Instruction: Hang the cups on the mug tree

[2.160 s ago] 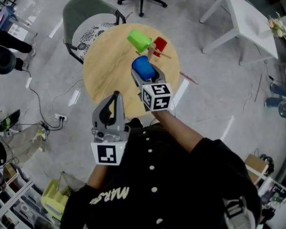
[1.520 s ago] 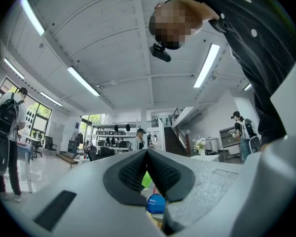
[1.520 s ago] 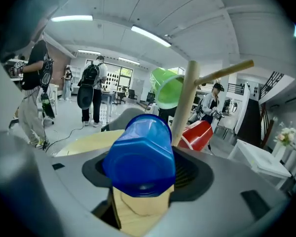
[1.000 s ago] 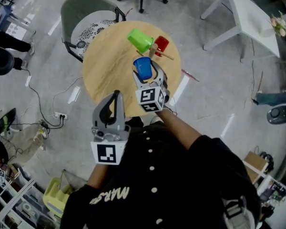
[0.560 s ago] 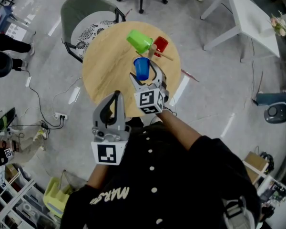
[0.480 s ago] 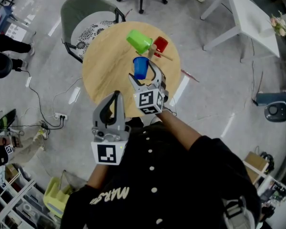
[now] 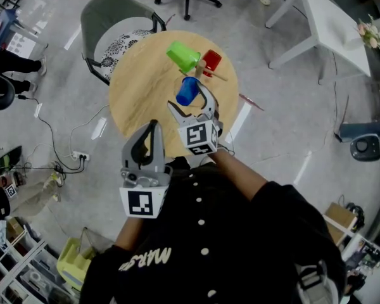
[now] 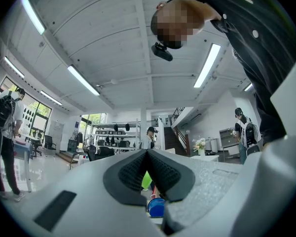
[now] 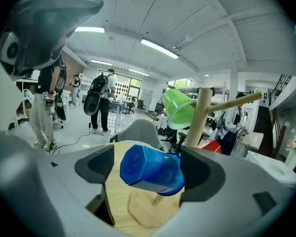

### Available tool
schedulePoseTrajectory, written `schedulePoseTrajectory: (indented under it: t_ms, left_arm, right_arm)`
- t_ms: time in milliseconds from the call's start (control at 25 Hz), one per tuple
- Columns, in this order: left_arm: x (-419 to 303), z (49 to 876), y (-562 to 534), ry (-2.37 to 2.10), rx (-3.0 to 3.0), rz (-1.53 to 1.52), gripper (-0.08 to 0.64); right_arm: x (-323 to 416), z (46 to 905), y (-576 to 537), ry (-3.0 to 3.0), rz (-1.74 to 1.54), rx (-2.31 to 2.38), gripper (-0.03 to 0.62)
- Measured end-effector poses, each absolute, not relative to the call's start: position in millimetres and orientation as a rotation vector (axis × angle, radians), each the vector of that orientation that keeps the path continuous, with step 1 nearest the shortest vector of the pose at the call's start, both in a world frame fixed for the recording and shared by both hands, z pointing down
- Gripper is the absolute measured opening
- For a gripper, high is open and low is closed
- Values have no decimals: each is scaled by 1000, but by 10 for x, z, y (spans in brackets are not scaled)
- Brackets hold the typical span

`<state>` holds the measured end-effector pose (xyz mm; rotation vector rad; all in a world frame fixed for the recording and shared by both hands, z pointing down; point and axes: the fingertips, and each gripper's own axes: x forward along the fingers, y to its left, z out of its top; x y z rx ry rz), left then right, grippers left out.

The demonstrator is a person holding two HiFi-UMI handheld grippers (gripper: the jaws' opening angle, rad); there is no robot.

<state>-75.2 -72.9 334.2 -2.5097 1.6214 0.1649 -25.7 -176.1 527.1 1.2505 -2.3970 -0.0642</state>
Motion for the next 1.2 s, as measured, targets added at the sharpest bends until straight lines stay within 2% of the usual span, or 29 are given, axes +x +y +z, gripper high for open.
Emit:
schedulePoseTrajectory:
  t_ms: [160, 240, 280, 320, 440, 640, 1200]
  left_arm:
    - [-750, 3256, -732, 1627, -2480, 176, -6]
    - [-772, 3222, -733, 1640, -2467, 185, -6]
    - [-787, 3210, -733, 1649, -2464, 188, -6]
    - [-801, 3195, -730, 1658, -2461, 192, -6]
    - [-813, 3118, -704, 1669, -2440, 196, -6]
    - [-825, 3023, -680, 1692, -2403, 191, -6]
    - [-879, 2823, -645, 1788, -2397, 206, -6]
  right_arm:
    - [-169, 4960, -1645, -2504, -5, 1263, 411]
    - [-86, 4763, -1561, -2599, 59, 1262, 372]
    - [-38, 4663, -1510, -2652, 93, 1247, 329]
    - [19, 4567, -1456, -2699, 122, 1231, 253]
    - [248, 4333, -1316, -2751, 164, 1240, 173]
    - [673, 3937, -1254, -2814, 120, 1337, 2]
    - [1953, 2964, -1149, -2817, 66, 1768, 0]
